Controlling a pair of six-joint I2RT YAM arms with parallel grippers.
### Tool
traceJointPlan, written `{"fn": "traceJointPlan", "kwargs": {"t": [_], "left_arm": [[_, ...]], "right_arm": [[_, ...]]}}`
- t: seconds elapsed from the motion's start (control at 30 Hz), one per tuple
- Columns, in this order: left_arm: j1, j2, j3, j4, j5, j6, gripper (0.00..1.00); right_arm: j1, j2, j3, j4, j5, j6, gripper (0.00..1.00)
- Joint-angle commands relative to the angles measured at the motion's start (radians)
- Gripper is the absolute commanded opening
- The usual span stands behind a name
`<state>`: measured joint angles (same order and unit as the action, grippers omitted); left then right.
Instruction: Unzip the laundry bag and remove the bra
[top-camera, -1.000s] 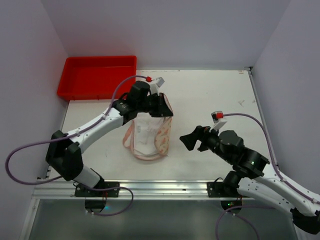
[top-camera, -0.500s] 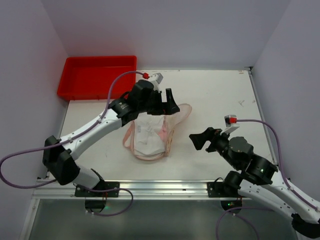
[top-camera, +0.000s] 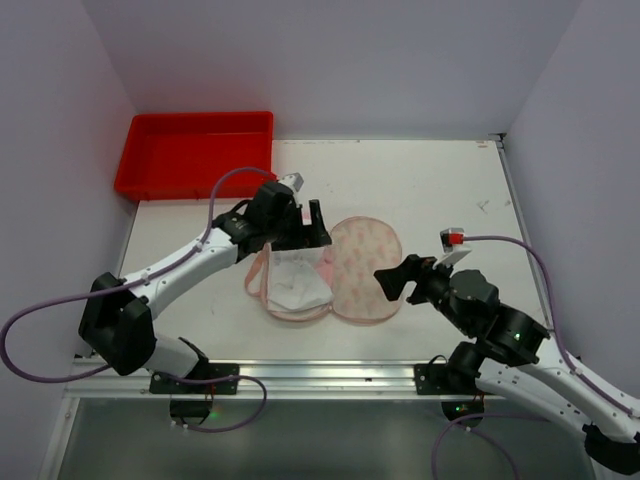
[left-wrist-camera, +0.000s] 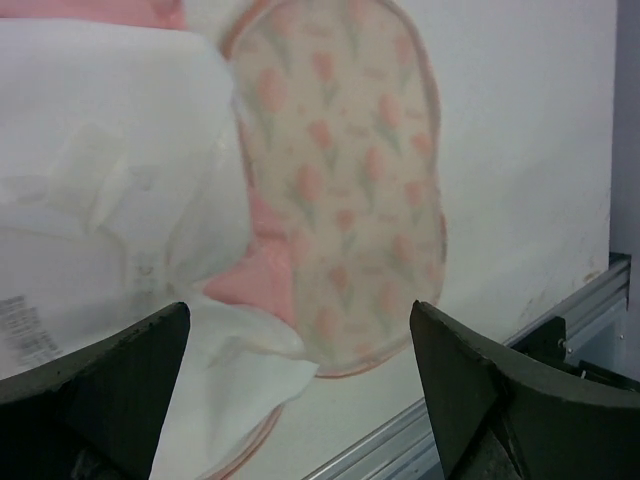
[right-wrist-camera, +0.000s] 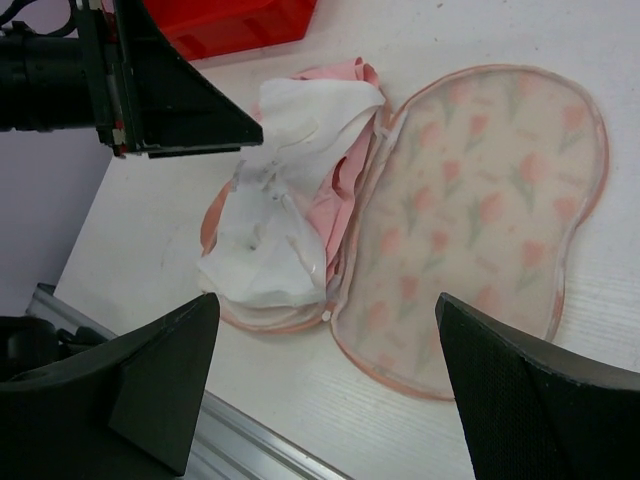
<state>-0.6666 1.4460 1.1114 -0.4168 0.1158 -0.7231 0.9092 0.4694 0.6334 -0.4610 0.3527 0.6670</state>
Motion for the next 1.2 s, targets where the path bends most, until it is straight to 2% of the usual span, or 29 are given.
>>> {"fn": "traceJointPlan", "kwargs": {"t": [0.0, 0.13, 0.4, 0.73, 0.9, 1.03, 1.17], "left_arm": [[0.110, -0.110, -0.074, -0.025, -0.041, -0.016, 0.94], [0.151, -0.138, -0.153, -0.027, -0.010, 0.008, 0.93], [0.163, -0.085, -0.242, 0.044, 0.065, 0.024, 0.86], [0.168, -0.001, -0.220, 0.044, 0.032, 0.045, 0.83], [0.170, -0.036, -0.168, -0.049, -0.063, 0.070, 0.85], [0.173, -0.076, -0.151, -0.060, -0.143, 0.100, 0.87], [0.174, -0.032, -0.145, -0.048, -0.099, 0.117, 0.86]], "right_arm": [[0.000, 0.043, 0.006, 0.038, -0.059, -0.010, 0.91], [0.000, 0.095, -0.011, 0.090, -0.104, -0.004, 0.91], [0.000, 0.173, -0.026, 0.151, -0.159, 0.003, 0.91], [0.000, 0.189, -0.054, 0.182, -0.176, 0.008, 0.91], [0.002, 0.196, -0.057, 0.191, -0.189, 0.008, 0.91], [0.002, 0.210, -0.055, 0.203, -0.195, 0.006, 0.91], [0.000, 0.232, -0.044, 0.208, -0.204, -0.001, 0.91]]}}
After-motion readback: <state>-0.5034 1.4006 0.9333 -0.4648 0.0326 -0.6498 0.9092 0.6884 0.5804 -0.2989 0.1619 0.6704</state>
